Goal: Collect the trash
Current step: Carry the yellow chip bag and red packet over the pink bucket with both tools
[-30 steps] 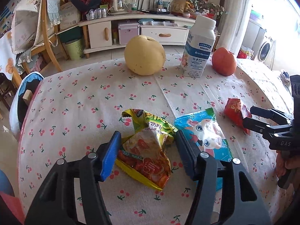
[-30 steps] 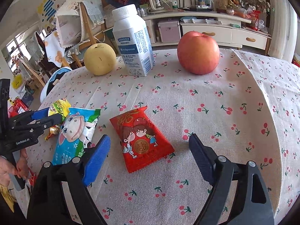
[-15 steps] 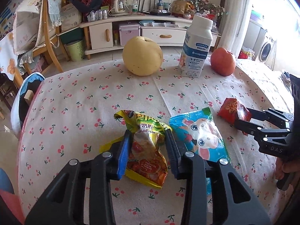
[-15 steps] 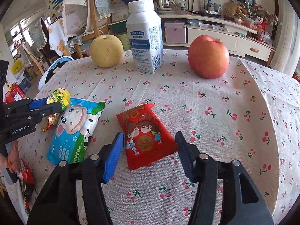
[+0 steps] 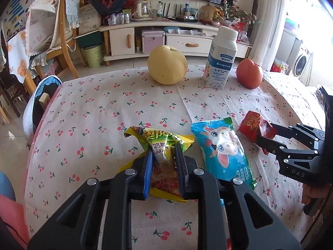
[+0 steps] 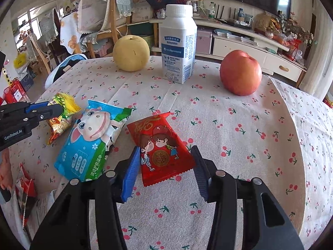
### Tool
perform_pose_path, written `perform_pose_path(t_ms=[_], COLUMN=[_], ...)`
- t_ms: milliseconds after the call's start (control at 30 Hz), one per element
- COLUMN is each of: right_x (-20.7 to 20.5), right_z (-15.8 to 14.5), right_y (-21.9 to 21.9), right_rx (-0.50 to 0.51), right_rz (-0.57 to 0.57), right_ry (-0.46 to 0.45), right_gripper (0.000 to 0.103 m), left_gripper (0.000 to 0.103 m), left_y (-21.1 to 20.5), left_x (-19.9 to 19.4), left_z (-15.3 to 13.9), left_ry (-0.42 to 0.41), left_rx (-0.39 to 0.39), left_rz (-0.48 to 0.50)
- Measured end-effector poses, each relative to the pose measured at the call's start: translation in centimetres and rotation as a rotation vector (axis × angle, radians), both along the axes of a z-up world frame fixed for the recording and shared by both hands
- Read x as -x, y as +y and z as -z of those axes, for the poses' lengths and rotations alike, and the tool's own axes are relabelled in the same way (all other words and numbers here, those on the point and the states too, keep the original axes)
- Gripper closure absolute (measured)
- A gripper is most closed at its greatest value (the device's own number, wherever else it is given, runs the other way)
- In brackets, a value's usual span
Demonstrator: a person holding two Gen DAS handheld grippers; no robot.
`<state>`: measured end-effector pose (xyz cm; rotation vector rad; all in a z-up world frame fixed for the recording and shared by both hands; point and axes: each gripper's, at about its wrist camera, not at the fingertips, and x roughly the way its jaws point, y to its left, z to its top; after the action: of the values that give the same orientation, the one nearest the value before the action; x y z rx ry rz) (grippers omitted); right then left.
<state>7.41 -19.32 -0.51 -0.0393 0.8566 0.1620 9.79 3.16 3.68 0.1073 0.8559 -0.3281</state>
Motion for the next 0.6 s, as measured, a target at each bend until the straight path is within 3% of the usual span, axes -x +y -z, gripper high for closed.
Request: perform_pose_path(t_ms=[600], right_x=[4.0], right_z=[-4.6], right_y=[4.6], right_rx=[0.050], right_rz=[-0.058], right_ry=[-0.158], right_gripper=[0.055], left_gripper=[0.082], left_y=[4.8], left_x=[8.3], left_z=[-4.0], left_ry=[-0.085], left_rx=[0.106], left_rz=[-0.122])
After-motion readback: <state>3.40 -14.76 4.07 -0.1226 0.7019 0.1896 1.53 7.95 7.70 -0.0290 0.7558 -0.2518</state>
